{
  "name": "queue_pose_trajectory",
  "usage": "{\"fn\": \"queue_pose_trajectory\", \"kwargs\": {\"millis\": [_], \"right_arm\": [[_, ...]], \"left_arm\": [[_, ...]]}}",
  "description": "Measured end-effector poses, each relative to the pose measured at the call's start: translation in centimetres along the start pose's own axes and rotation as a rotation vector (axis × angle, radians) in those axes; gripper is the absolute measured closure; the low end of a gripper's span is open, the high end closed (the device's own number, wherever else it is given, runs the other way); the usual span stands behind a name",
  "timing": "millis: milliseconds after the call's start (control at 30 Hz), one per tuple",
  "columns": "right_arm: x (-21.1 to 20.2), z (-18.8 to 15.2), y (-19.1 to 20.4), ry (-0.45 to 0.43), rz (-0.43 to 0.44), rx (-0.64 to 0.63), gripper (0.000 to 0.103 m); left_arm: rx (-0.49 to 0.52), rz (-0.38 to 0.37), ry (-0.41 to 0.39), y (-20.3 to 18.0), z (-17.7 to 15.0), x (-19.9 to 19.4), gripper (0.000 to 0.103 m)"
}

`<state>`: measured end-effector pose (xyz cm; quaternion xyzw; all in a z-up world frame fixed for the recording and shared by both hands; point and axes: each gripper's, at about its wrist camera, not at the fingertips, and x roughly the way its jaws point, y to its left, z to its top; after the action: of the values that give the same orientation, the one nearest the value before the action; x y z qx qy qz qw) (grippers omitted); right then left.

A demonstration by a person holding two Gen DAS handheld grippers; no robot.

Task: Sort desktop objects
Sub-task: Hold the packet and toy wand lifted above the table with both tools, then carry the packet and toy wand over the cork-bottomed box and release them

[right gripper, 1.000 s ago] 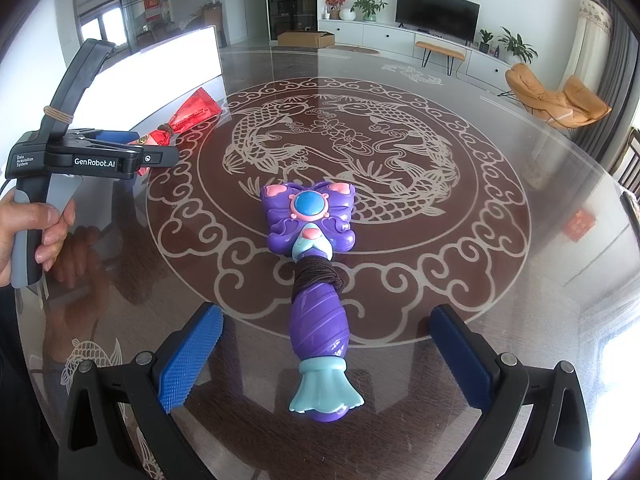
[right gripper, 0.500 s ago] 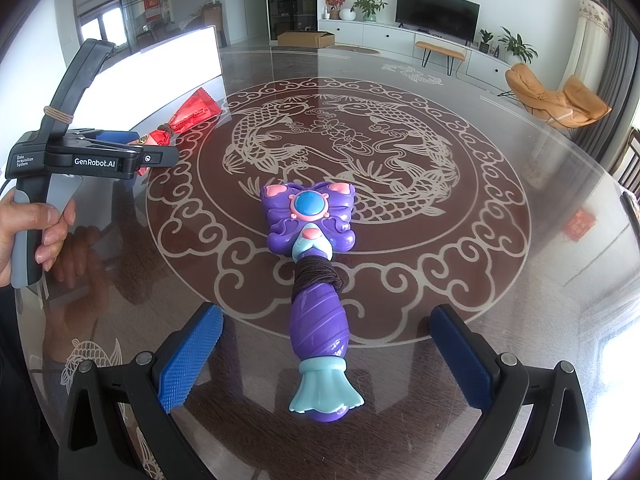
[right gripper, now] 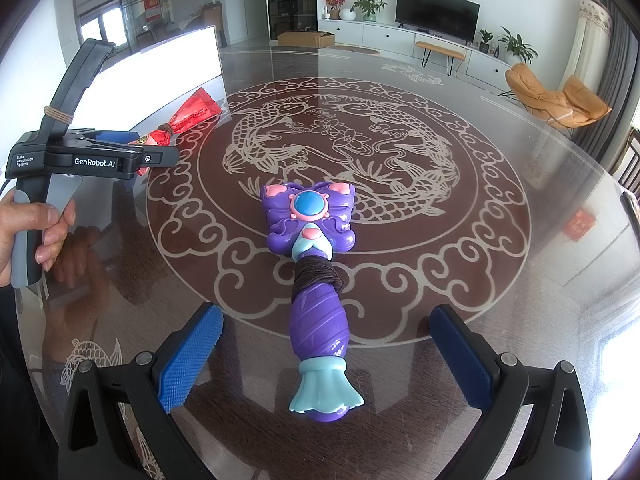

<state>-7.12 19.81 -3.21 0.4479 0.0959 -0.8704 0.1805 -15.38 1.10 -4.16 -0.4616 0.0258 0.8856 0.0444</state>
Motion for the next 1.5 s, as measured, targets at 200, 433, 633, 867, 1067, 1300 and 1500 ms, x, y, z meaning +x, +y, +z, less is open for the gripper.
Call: {"fn": "queue_pose_trajectory", "kwargs": {"millis": [200,433,633,867,1067,1300,1500], "right_arm": [[0.0,0.0,0.0,0.000,0.000,0.000,0.000],[0.0,0.0,0.0,0.000,0.000,0.000,0.000],[0.0,0.0,0.0,0.000,0.000,0.000,0.000],[0.0,0.0,0.0,0.000,0.000,0.000,0.000],[0.7,2.2,-0.2,0.166,0.050,-0.069,0.000],[0.1,3.3,0.9,0.217,0.068,-0.086,0.080],[-2.2,2.8,-0.6,0.154,0.164,0.103,0.080]], "left_arm": [[-0.001,0.000,0.000,0.0,0.0,0.0,0.000],[0.000,0.000,0.000,0.0,0.0,0.0,0.000],[0.000,0.000,0.000,0.0,0.0,0.0,0.000],[0.035,-0.028,0.027,0.0,-0.4,-0.3,0.000],[0.139,-0.105,0.125,-0.1,-0.4,-0.9,0.000],[0.107,-0.155,0.021,1.2,-0.3,-3.1,0.074],[0.064,-0.195,-0.115,1.9,-1.3,-9.4,0.074]]}}
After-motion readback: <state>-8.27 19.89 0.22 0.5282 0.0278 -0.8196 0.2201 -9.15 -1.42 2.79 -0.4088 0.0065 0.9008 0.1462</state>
